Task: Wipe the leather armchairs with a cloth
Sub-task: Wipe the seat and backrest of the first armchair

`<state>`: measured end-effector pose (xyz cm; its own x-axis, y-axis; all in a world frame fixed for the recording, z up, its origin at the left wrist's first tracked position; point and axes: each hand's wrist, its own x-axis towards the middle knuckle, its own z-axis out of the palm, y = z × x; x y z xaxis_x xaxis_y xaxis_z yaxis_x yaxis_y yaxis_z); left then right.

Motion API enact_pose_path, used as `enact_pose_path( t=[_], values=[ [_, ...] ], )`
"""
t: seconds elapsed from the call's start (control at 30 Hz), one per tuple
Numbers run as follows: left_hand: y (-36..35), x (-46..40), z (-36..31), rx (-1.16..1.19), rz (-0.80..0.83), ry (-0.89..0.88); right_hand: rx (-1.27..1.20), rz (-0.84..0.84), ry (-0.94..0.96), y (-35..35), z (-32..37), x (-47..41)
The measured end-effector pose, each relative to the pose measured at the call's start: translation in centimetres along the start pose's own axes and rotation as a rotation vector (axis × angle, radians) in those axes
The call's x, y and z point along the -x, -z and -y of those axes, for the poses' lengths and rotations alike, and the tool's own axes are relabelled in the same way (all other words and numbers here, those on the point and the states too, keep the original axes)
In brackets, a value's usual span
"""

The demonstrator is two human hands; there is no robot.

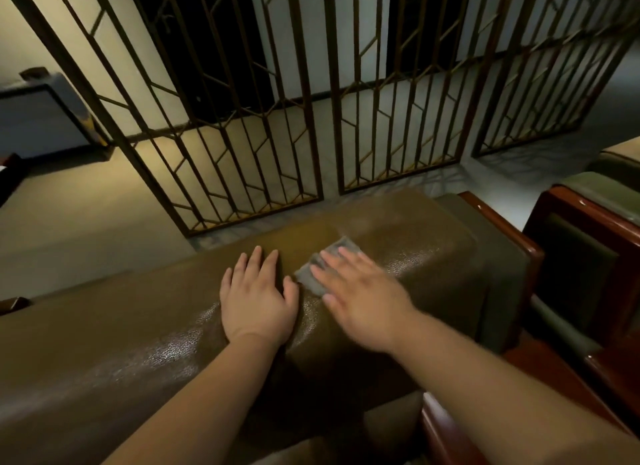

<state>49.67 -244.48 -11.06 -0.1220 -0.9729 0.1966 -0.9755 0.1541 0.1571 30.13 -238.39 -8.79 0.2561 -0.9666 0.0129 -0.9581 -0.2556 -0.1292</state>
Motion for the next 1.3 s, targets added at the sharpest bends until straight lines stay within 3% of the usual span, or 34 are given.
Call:
enact_pose_path(
  t=[0.07, 0.17, 0.23, 0.3, 0.4, 0.5, 0.7, 0.77, 0.87, 0.93, 1.0, 1.1, 1.17, 1.3],
  values=[
    [-0.2, -0.1, 0.1, -0.012, 0.003, -0.004, 0.041, 0.004, -0.097, 0.4, -4.1, -0.5],
    [-0.3, 0.0, 0.4, -0.023, -0.005, -0.007, 0.019, -0.043, -0.485, 1.5, -10.8, -0.5],
    [-0.3, -0.1, 0.5, -0.019, -0.018, -0.004, -0.021, -0.030, -0.619, 2.2, -11.2, -1.3],
    [-0.6, 0.0, 0.7, -0.021, -0.017, -0.002, -0.008, 0.014, -0.538, 2.2, -7.5, -2.8],
    [-0.6, 0.2, 0.6, -0.014, -0.028, -0.003, 0.006, 0.018, -0.158, 0.5, -0.3, -3.2],
    [-0.4, -0.1, 0.3, -0.014, -0.037, -0.007, -0.052, 0.044, 0.001, 1.2, -1.3, -3.2],
    [-0.5, -0.2, 0.2, -0.013, -0.048, -0.010, -0.016, 0.060, -0.574, 3.5, -12.2, -7.4],
    [-0.7, -0.2, 0.4, -0.018, -0.056, -0.003, 0.010, 0.072, -0.534, 3.2, -10.0, -9.1],
    [-0.9, 0.1, 0.6, -0.012, -0.064, 0.004, 0.035, 0.080, -0.138, 2.4, -2.7, -8.8],
    [-1.0, 0.2, 0.5, -0.019, -0.066, -0.002, -0.016, 0.112, 0.013, 1.9, -0.5, -7.1],
    [-0.9, -0.1, 0.2, -0.019, -0.072, -0.004, -0.050, 0.109, -0.050, 2.7, -3.7, -7.4],
    [-0.7, -0.3, 0.1, -0.017, -0.053, 0.002, -0.049, 0.061, -0.418, 3.8, -11.5, -8.0],
    [-0.8, 0.1, 0.3, -0.018, -0.051, 0.003, -0.066, 0.067, -0.564, 3.9, -13.7, -7.6],
    [-0.7, -0.1, 0.7, -0.013, -0.065, 0.002, -0.076, 0.031, -0.441, 2.2, -8.2, -4.3]
  ],
)
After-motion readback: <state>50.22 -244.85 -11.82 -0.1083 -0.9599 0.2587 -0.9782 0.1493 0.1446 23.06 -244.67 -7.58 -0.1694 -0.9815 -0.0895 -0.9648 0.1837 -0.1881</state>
